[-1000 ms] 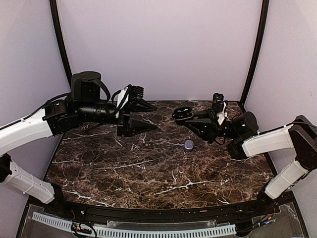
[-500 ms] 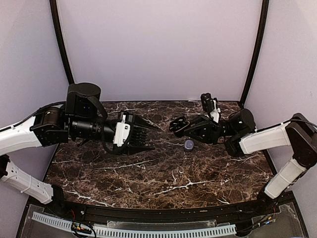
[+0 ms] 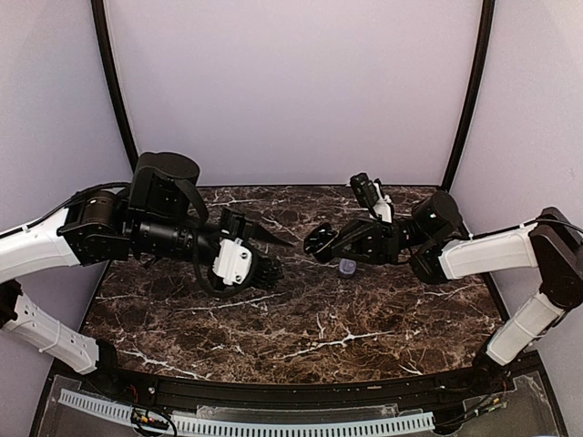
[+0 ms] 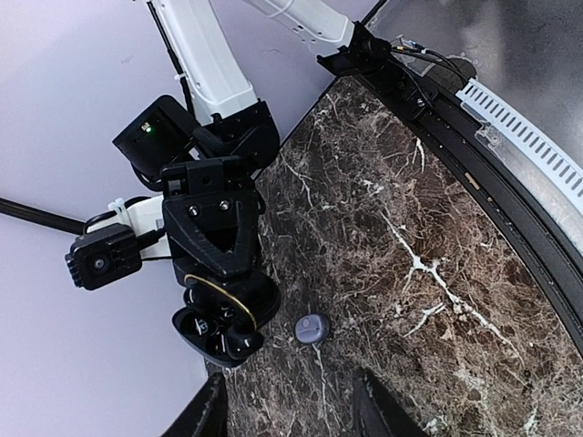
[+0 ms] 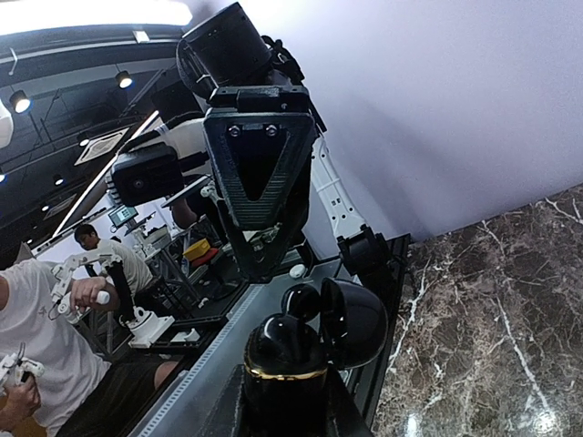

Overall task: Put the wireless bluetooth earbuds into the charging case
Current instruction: Adjust the left earbud in the left side groove of the charging case.

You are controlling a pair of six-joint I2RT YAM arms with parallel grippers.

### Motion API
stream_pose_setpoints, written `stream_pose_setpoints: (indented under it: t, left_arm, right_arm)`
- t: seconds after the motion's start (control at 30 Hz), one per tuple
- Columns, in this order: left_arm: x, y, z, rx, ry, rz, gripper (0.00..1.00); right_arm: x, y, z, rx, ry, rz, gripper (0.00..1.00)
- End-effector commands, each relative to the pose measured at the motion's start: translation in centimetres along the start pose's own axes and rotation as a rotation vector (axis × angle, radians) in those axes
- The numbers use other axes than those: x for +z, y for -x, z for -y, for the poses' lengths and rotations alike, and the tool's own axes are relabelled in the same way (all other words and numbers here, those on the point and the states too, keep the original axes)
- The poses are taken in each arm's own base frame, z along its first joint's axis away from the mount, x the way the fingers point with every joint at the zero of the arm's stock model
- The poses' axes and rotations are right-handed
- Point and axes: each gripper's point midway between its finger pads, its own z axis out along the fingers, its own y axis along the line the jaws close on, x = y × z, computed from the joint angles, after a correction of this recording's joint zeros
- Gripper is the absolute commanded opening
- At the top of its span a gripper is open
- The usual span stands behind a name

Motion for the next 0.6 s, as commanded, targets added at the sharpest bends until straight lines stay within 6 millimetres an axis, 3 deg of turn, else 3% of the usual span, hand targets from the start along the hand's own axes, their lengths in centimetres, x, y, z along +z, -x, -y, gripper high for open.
stream_pose_setpoints:
  t: [0.0, 0.23, 0.57]
  left_arm:
    - [-0.1, 0.2, 0.3, 0.031, -0.021, 0.001, 0.45]
    - [0.9, -0.4, 1.7, 0.029, -0.045, 0.003, 0.42]
    - [2.1, -0.4, 2.1, 0.027, -0.061, 0.018, 0.40]
  right_arm:
    - [0.5, 0.0, -0.4, 0.091, 0.033, -0.038, 0.00]
    - [0.8, -1.1, 0.0, 0.219, 0.020, -0.094, 0.00]
    - [2.1, -2.1, -0.6, 0.238, 0.069, -0.148, 0.00]
